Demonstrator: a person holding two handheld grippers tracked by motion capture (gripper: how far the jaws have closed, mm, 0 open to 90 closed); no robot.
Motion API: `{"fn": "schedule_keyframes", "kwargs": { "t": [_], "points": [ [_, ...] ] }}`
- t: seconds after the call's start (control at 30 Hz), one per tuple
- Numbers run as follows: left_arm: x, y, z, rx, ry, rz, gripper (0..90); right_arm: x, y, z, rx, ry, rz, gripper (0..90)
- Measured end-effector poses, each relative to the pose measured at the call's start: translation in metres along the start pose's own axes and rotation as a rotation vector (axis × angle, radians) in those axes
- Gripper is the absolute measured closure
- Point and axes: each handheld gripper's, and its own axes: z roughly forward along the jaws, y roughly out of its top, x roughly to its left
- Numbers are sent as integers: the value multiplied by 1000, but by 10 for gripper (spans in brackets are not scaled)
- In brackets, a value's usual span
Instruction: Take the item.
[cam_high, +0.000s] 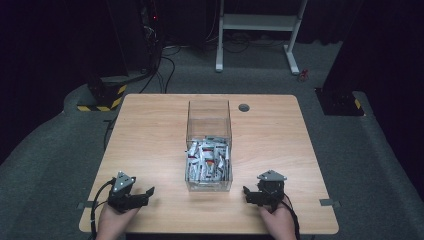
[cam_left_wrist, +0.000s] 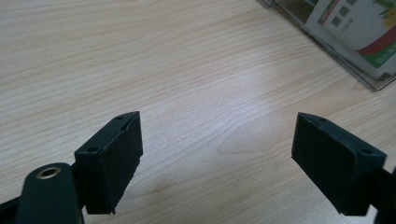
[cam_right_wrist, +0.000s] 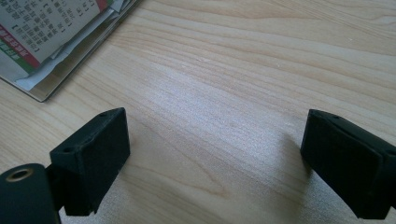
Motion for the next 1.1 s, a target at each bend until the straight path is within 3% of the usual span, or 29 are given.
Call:
{"fn": "schedule_keyframes", "kwargs": {
  "t": [0.37,0.73,1.1],
  "points": [
    [-8,4,0,-23,-36,-3,171,0,0,0,0,5,-7,78],
    [-20,10,-1,-34,-42,37,172,0,0,0,0,5,-7,78],
    [-32,32,-7,-46,-79,52,178,0,0,0,1,6,-8,78]
  ]
}}
